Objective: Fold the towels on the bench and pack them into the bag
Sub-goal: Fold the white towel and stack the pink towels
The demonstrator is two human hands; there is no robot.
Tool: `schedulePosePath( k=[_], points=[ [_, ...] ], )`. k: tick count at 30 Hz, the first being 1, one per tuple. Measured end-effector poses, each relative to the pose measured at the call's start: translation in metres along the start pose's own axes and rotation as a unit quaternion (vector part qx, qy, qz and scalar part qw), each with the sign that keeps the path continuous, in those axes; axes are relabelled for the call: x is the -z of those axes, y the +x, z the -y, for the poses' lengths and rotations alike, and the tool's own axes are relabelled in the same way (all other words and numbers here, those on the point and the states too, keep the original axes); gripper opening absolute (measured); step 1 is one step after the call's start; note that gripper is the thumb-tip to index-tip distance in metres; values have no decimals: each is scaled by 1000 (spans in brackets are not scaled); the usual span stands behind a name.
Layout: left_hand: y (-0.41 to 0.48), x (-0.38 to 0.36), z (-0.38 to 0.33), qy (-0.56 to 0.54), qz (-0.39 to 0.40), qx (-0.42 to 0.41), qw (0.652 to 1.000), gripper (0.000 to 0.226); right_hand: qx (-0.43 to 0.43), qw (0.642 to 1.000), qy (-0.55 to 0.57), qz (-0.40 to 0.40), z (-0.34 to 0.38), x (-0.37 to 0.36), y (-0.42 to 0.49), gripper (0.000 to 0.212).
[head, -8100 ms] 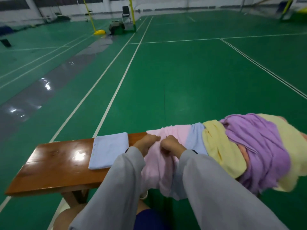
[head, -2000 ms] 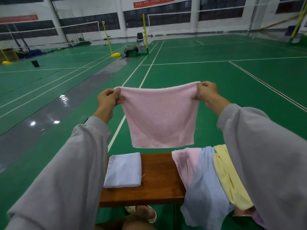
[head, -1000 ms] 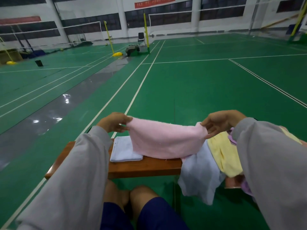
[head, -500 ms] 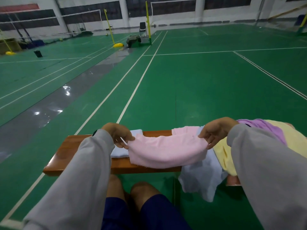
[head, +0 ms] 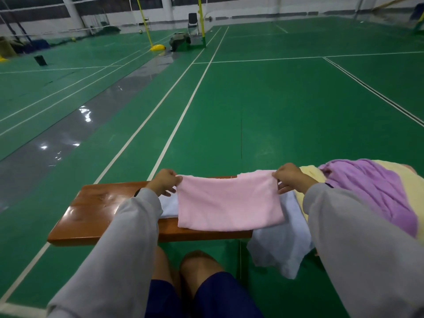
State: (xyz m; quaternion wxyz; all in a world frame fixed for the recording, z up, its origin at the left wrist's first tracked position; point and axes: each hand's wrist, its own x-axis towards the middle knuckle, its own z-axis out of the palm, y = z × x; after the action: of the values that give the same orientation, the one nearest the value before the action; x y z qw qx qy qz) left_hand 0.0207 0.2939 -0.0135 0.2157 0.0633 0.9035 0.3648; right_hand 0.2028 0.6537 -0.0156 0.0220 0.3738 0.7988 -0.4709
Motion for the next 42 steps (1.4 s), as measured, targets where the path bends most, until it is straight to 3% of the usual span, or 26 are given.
schedulePosePath(
  k=[4, 9, 13, 18, 21, 24, 29, 37, 39, 42],
  points=[
    [14, -12, 7, 29, -22, 2, 999, 14, 15, 999, -7, -31, -6, -11, 11, 18],
    [17, -30, 18, -25, 88, 113, 989, 18, -35, 993, -112, 28, -10, -24, 21, 24],
    [17, -34, 28, -45, 116, 142, 982, 45, -63, 988, -114, 82, -5, -31, 17, 46],
    [6, -47, 24, -92, 124, 219, 963, 52, -121, 977, -75, 159, -3, -36, 14, 59],
    [5, -54, 24, -89, 131, 203, 966, 72, -160, 973, -16, 167, -5, -44, 11, 67],
    [3, -58, 15, -109, 126, 168, 972, 70, -134, 977, -2, 163, 2, -50, 7, 57],
    [1, -59, 0, -83, 115, 121, 983, 52, -75, 979, 13, 188, 39, -53, -9, 18],
    [-9, -55, 10, -78, 88, 102, 988, 13, -17, 978, 20, 205, 105, -138, -37, 23],
    [-8, -51, 23, -132, 115, 106, 979, 16, -5, 975, 17, 222, 116, -166, -47, 21],
    [-7, -44, 42, -202, 143, 122, 961, 47, -12, 972, 33, 233, 122, -201, -60, 24]
  ],
)
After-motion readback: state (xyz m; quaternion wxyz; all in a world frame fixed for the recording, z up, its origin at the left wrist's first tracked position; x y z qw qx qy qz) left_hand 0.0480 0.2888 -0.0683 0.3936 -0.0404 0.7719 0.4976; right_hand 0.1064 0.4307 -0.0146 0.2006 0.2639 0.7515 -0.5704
